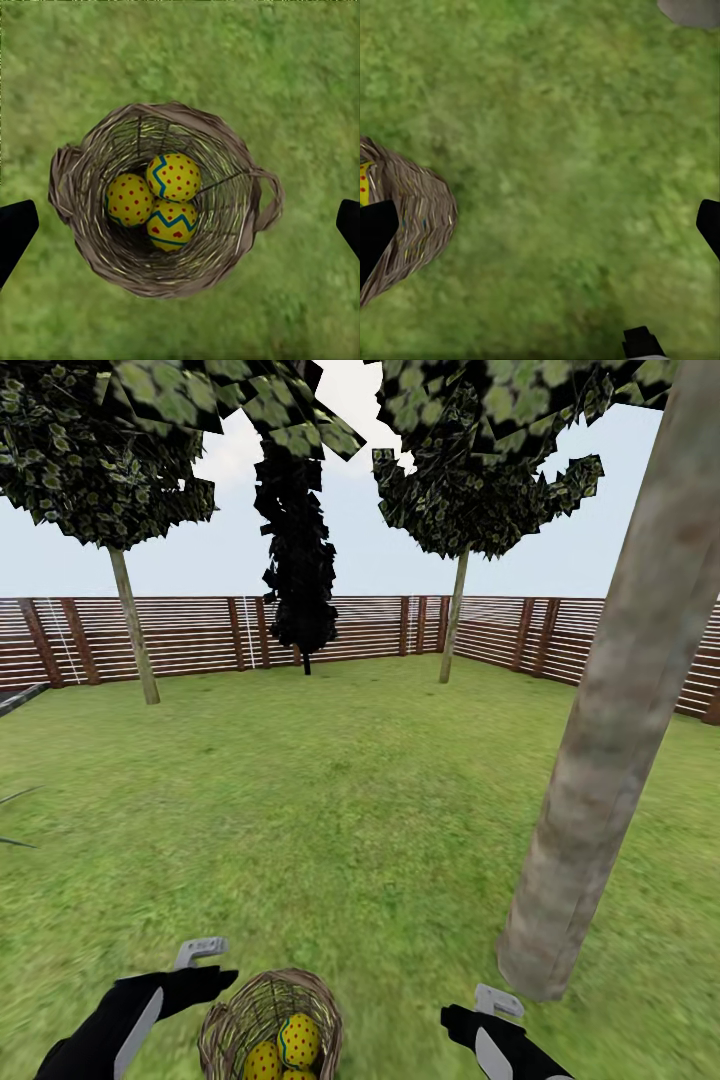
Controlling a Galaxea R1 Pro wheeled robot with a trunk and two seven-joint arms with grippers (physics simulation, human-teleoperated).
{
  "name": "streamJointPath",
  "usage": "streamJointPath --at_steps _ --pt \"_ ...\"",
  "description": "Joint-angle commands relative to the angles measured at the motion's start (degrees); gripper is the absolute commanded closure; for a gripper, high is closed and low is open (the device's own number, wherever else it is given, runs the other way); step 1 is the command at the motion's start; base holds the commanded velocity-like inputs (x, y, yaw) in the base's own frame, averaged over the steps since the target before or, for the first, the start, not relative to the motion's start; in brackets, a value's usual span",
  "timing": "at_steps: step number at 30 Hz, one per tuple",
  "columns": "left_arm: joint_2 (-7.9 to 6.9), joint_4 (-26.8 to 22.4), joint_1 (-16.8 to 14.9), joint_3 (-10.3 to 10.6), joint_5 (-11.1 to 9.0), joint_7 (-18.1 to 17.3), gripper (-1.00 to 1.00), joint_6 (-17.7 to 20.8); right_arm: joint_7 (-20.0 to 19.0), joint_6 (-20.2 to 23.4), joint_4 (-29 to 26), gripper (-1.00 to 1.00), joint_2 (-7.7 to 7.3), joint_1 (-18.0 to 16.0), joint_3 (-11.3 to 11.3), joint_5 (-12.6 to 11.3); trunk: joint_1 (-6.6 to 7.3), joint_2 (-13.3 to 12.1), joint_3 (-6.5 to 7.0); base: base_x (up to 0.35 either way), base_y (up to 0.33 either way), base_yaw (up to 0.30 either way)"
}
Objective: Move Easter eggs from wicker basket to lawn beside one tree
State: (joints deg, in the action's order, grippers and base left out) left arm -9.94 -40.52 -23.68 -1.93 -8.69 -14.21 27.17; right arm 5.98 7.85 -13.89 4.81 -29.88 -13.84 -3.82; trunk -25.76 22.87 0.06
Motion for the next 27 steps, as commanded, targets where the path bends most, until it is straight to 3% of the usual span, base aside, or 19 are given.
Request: streamJointPath --at_steps 1,16,27 --pt "0.04 0.68 -0.27 -0.14 -0.44 -0.07 -1.00 -0.38 0.27 0.32 -0.13 -1.00 0.02 0.04 0.13 -0.40 -0.02 0.05 -0.03 0.000 0.000 0.000" --pt "0.10 3.41 -0.67 -0.09 -0.45 -0.10 -1.00 -4.12 0.26 0.32 -0.12 -1.00 0.11 0.02 0.21 -0.38 -0.02 0.05 -0.03 0.000 0.000 0.000" --pt "0.36 3.51 -0.67 -0.09 -0.45 0.46 -1.00 -5.58 0.26 0.32 -0.09 -1.00 0.18 0.03 0.23 -0.29 -2.44 4.46 -2.00 0.000 0.000 0.000"
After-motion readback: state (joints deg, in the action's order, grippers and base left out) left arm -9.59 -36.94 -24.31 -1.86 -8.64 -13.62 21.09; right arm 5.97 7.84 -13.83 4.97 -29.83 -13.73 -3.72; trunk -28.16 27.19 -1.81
